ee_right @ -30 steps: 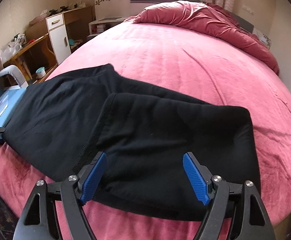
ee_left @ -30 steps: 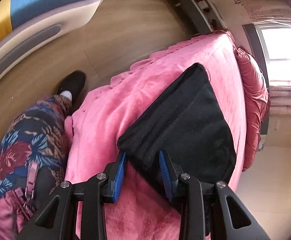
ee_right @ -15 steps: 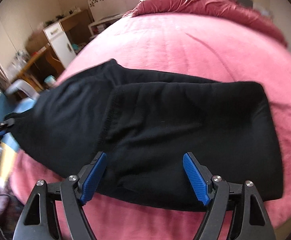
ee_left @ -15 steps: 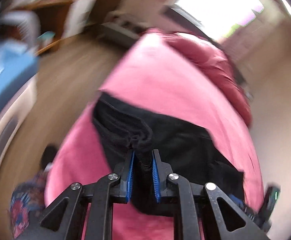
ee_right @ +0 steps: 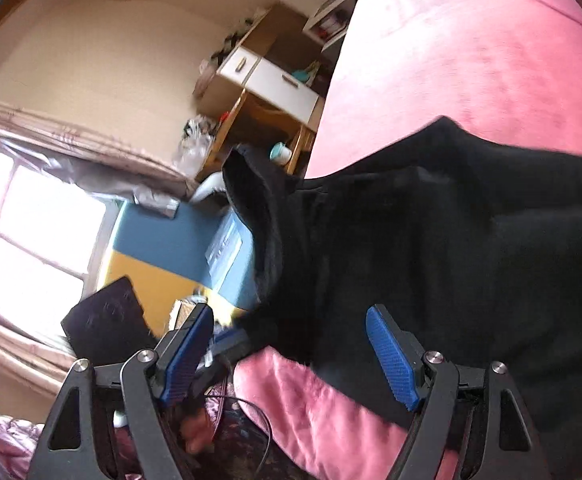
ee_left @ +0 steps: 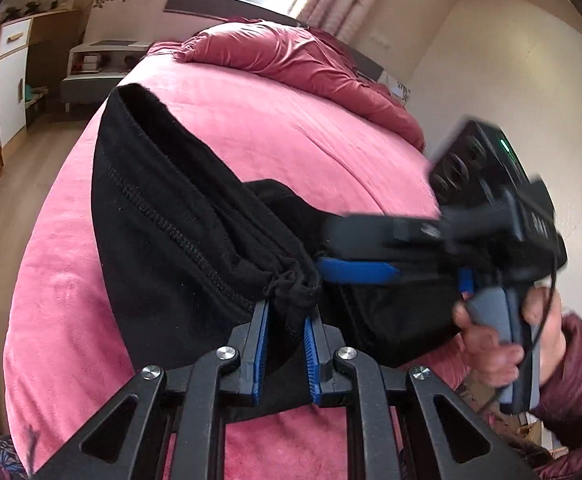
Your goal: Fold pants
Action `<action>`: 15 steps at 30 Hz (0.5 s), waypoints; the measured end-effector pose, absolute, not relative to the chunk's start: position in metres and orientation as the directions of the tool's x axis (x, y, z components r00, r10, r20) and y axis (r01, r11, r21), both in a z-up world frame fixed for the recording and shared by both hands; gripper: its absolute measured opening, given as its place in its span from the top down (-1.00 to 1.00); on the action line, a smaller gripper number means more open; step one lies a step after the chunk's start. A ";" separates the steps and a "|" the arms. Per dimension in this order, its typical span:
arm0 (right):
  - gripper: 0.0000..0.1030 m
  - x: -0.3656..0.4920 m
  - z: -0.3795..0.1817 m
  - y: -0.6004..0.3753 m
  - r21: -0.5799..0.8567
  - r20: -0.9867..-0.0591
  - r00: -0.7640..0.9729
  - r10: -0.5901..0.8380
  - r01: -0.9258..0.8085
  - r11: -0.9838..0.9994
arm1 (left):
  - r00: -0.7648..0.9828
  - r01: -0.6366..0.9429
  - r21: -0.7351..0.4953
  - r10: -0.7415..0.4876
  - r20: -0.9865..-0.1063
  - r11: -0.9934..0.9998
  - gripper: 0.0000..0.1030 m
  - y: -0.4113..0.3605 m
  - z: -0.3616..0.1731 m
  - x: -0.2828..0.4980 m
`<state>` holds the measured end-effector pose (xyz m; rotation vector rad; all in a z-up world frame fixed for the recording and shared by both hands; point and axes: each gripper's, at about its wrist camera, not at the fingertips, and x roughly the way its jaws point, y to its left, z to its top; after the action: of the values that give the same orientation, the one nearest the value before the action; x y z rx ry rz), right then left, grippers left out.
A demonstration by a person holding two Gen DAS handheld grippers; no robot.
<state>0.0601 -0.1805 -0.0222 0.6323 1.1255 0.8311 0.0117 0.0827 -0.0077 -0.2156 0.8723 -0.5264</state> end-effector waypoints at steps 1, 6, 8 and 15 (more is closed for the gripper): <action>-0.56 0.067 -0.024 -0.169 0.792 -0.524 0.169 0.835 -0.264 0.550 | 0.525 0.353 -0.378 -0.515 -0.677 0.856 0.68 0.081 -0.008 0.013; -0.40 0.082 -0.034 -0.132 0.738 -0.602 0.107 0.792 -0.305 0.602 | 0.521 0.355 -0.347 -0.492 -0.698 0.868 0.69 0.076 -0.008 0.018; 0.03 0.086 -0.039 -0.125 0.719 -0.629 0.085 0.773 -0.315 0.620 | 0.518 0.358 -0.335 -0.484 -0.705 0.871 0.68 0.075 -0.010 0.020; 0.69 0.094 -0.045 -0.108 0.635 -0.700 0.105 0.706 -0.359 0.684 | 0.508 0.360 -0.297 -0.453 -0.733 0.884 0.68 0.065 -0.016 0.023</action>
<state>0.0940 -0.1079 -0.0447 0.3419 1.2339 0.8074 0.0231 0.0652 -0.0164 -0.1114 0.9151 -0.4909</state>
